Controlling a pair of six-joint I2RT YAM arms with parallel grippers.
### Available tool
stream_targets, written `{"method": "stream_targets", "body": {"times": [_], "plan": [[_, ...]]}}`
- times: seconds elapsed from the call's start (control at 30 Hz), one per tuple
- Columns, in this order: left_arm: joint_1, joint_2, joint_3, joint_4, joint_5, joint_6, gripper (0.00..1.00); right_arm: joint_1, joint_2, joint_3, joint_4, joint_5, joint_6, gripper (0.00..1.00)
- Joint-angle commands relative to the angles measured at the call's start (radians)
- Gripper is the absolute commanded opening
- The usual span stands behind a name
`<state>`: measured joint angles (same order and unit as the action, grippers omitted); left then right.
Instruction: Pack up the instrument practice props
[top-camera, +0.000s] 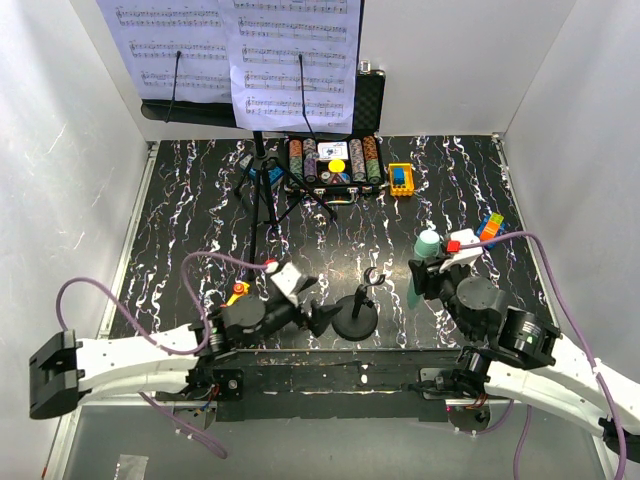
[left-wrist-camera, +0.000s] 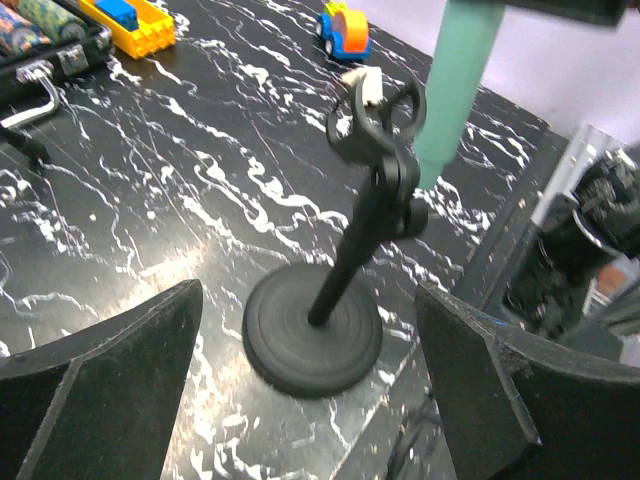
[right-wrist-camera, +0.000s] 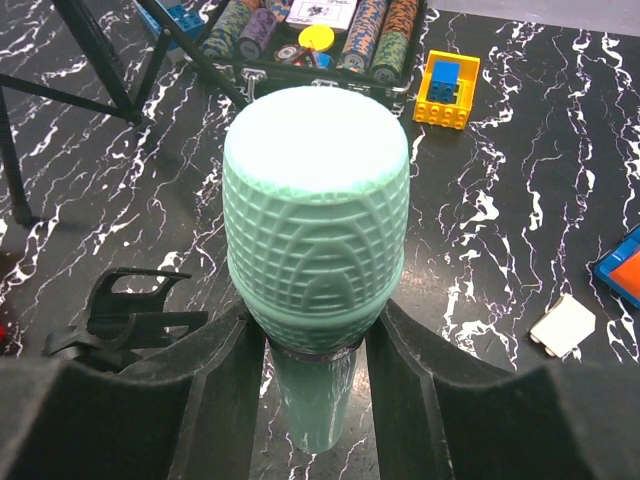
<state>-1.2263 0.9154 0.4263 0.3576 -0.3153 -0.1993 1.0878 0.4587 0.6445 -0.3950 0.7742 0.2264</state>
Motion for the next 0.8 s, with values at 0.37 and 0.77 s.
{"method": "stream_targets", "body": {"times": [0.37,0.77], "plan": [[-0.002,0.224,-0.160,0.391,0.240,0.115,0.85,0.001,-0.011,-0.008,0.038,-0.024,-0.002,0.01],[0.004,0.553,-0.040,0.667,0.223,0.175,0.78,0.001,-0.055,0.004,-0.025,-0.041,0.008,0.01]]}}
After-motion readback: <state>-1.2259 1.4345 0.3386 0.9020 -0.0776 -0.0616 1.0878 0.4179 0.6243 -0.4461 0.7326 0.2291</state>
